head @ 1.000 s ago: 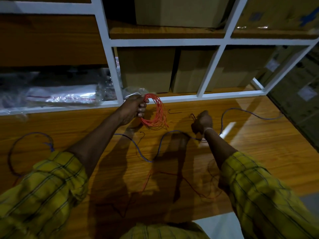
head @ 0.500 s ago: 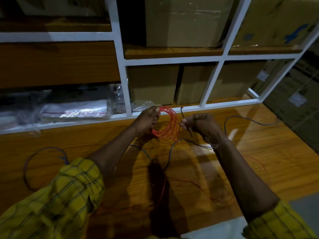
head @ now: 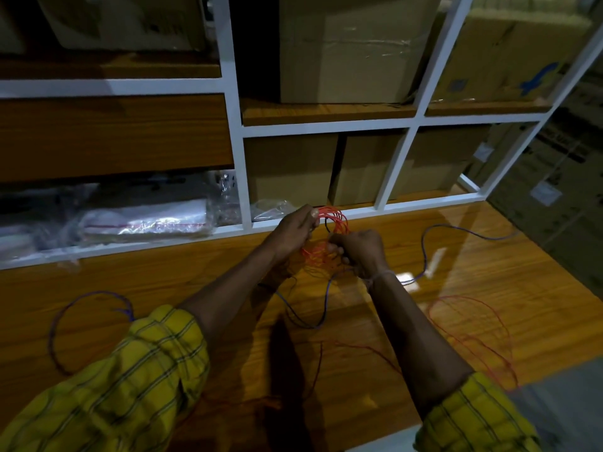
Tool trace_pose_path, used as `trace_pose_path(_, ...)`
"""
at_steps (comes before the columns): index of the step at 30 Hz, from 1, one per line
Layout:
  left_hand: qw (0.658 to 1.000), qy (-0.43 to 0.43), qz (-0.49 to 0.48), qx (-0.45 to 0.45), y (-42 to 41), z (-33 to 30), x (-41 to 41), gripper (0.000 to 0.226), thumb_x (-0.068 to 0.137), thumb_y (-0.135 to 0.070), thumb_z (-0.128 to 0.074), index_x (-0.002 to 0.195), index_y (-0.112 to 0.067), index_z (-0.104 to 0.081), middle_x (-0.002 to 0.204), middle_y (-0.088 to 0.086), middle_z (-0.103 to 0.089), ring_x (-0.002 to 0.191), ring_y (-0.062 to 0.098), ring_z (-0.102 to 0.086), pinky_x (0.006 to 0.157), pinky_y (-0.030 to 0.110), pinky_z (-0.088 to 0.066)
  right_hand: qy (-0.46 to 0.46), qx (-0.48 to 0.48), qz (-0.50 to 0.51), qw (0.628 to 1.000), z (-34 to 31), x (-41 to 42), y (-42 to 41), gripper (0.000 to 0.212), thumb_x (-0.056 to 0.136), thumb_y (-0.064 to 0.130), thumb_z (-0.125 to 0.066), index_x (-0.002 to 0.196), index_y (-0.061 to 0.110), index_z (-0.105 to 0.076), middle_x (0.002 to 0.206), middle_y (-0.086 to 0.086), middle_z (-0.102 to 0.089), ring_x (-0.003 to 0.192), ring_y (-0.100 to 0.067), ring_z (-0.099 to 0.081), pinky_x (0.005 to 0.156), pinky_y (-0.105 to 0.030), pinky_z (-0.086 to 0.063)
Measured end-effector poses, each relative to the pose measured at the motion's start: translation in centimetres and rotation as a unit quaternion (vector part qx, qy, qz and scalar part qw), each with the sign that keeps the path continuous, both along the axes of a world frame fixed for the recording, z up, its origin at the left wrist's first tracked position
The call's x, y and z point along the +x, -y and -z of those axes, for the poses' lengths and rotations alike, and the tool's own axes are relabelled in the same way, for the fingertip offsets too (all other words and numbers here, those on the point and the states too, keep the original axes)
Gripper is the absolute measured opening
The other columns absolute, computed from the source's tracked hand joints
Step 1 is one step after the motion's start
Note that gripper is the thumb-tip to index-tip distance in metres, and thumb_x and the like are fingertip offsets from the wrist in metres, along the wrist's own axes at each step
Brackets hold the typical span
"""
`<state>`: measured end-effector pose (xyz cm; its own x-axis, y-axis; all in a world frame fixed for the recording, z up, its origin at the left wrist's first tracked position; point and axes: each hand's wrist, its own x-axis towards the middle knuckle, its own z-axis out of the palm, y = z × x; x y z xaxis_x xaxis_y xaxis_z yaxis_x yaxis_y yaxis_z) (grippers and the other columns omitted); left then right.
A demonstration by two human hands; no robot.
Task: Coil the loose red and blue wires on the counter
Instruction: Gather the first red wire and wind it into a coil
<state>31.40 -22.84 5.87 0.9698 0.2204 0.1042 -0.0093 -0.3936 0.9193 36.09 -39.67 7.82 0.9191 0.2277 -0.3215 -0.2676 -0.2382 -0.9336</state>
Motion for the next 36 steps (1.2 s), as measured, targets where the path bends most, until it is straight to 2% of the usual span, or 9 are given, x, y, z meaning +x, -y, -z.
trace_pose_path(5,0.999,0.012,0.005,0.035,-0.4,-0.1,0.0,0.035,0.111,-0.042,-0.034,0.091,-0.021,-0.053,0.075,0.002,-0.050,0.067,0.015,-0.044,0.063,0.035,-0.038,-0.092,0.036,-0.030,0.995,-0.8,0.9,-0.1,0.012,0.092,0.006,-0.070,0.086,-0.003,-0.075,0.075,-0.012,-0.074,0.047,-0.011,-0.051,0.047,-0.023,-0.036)
trace_pose_path(10,0.998,0.016,0.013,0.065,-0.3,-0.4,-0.1,0.031,0.110,-0.047,-0.034,0.091,-0.029,-0.051,0.076,-0.002,-0.052,0.067,0.012,-0.046,0.063,0.033,-0.039,-0.066,-0.015,-0.034,0.997,-1.3,1.1,0.4,0.011,0.090,0.001,-0.069,0.084,-0.006,-0.076,0.078,-0.016,-0.076,0.044,-0.010,-0.050,0.046,-0.022,-0.040)
trace_pose_path(13,0.994,0.025,0.014,0.107,0.4,-1.0,-0.3,0.029,0.112,-0.039,-0.035,0.094,-0.024,-0.052,0.072,-0.009,-0.051,0.062,0.001,-0.047,0.061,0.026,-0.038,-0.041,-0.040,-0.020,0.998,-1.3,1.1,0.3,0.012,0.090,0.003,-0.071,0.083,-0.007,-0.075,0.071,-0.015,-0.073,0.035,-0.008,-0.045,0.037,-0.020,-0.035)
trace_pose_path(16,0.991,0.028,0.017,0.132,0.8,-1.6,-0.4,0.028,0.112,-0.034,-0.035,0.098,-0.018,-0.053,0.075,-0.012,-0.053,0.064,-0.007,-0.052,0.059,0.016,-0.038,-0.031,0.013,0.010,0.999,-1.4,1.5,0.1,0.015,0.090,0.006,-0.073,0.078,-0.002,-0.073,0.073,-0.017,-0.071,0.033,-0.008,-0.044,0.034,-0.018,-0.032)
trace_pose_path(20,0.992,0.036,0.014,0.124,0.8,-1.7,-0.3,0.027,0.112,-0.035,-0.036,0.094,-0.024,-0.053,0.075,-0.009,-0.054,0.067,0.007,-0.050,0.062,0.027,-0.040,-0.037,0.145,0.001,0.989,-1.0,1.9,0.5,0.012,0.091,0.009,-0.075,0.085,-0.001,-0.074,0.077,-0.014,-0.074,0.043,-0.007,-0.049,0.039,-0.017,-0.036)
trace_pose_path(23,0.993,0.035,0.018,0.116,0.9,-1.6,-0.2,0.027,0.112,-0.036,-0.037,0.090,-0.031,-0.052,0.073,-0.009,-0.053,0.065,0.008,-0.049,0.061,0.028,-0.040,-0.025,0.196,-0.041,0.979,-0.1,1.9,1.0,0.015,0.093,0.015,-0.074,0.089,0.001,-0.074,0.086,-0.015,-0.074,0.048,-0.007,-0.047,0.040,-0.017,-0.036)
trace_pose_path(28,0.992,0.028,0.014,0.120,1.2,-2.2,0.0,0.025,0.112,-0.034,-0.038,0.090,-0.033,-0.052,0.075,-0.009,-0.055,0.067,0.005,-0.051,0.059,0.018,-0.038,0.003,0.227,-0.068,0.972,-0.3,1.7,1.2,0.029,0.093,0.017,-0.073,0.110,-0.004,-0.064,0.092,-0.016,-0.076,0.050,-0.006,-0.049,0.040,-0.017,-0.036)
trace_pose_path(30,0.991,0.030,0.007,0.127,1.4,-2.4,0.1,0.024,0.112,-0.032,-0.039,0.094,-0.030,-0.054,0.075,-0.012,-0.054,0.069,0.000,-0.052,0.059,0.011,-0.035,0.005,0.228,-0.071,0.971,-0.5,1.7,1.3,0.022,0.093,0.017,-0.073,0.104,0.000,-0.063,0.091,-0.016,-0.075,0.049,-0.006,-0.048,0.040,-0.017,-0.035)
trace_pose_path(36,0.993,0.028,-0.009,0.116,1.1,-2.2,0.6,0.033,0.112,-0.036,-0.037,0.105,-0.017,-0.063,0.075,-0.006,-0.055,0.068,0.007,-0.051,0.062,0.028,-0.038,0.006,0.225,-0.083,0.971,-1.0,2.2,1.6,0.017,0.095,0.015,-0.071,0.102,0.002,-0.062,0.090,-0.014,-0.076,0.049,-0.007,-0.045,0.039,-0.017,-0.034)
